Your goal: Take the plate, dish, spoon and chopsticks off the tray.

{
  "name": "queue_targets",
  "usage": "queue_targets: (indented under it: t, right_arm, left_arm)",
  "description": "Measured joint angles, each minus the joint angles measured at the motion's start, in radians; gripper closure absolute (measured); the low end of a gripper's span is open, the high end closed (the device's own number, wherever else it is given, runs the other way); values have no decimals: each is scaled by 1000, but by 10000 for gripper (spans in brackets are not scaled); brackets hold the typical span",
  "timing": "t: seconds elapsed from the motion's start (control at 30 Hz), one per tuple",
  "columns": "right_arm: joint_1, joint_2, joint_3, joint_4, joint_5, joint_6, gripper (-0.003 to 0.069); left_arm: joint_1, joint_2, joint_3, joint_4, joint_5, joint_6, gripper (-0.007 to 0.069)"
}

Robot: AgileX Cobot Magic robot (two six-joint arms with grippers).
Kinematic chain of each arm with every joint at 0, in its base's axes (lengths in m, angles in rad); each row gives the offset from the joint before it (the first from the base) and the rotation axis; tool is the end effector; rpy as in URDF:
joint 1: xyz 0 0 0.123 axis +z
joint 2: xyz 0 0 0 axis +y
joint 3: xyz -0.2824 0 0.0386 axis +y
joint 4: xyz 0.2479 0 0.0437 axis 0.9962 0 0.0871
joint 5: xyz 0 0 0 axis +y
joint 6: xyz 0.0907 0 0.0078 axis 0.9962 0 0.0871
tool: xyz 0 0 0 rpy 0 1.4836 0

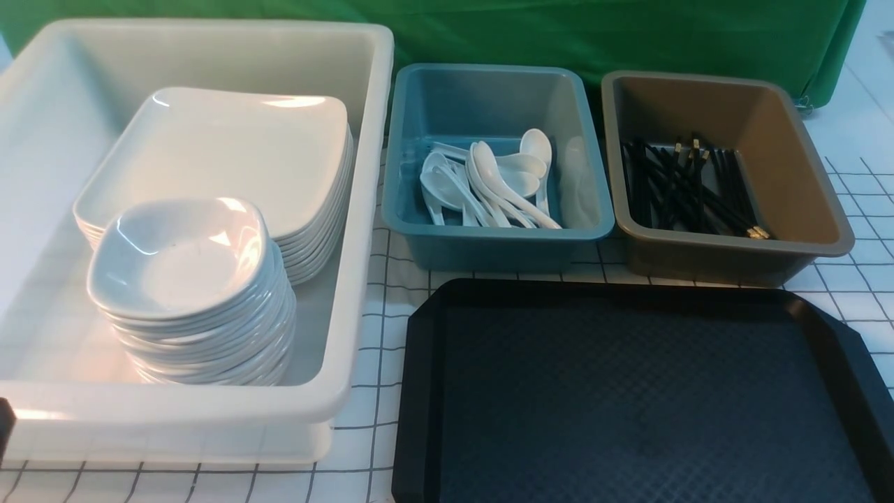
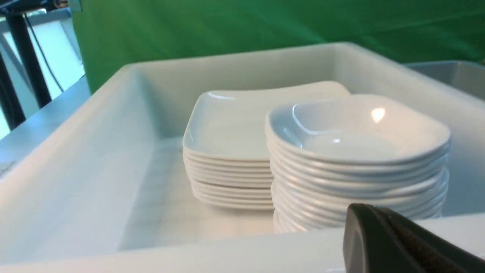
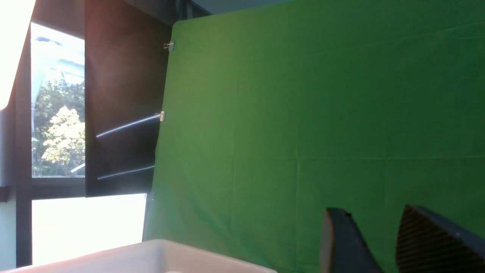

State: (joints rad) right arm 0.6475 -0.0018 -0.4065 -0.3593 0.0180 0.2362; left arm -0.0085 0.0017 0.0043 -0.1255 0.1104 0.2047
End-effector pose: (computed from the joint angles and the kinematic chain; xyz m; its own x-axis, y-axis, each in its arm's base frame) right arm 0.0072 0.0047 0.3414 0.4381 0.1774 -0.8813 -0.5491 0.8290 -0.1060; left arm 0.0568 -0.0018 0.2016 -0.0265 0.0801 -0.9964 0.0245 0.9965 0.0794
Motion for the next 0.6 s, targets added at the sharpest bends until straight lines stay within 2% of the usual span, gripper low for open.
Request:
queue_targets:
  t: [0.2,0.6]
  right_arm:
    - [0,0,0,0,0,0,419]
    - [0,0,0,0,0,0,419]
  left_arm:
    - [7,-2,2,45,107,0,627]
    - [8,-2,2,49,111,0,627]
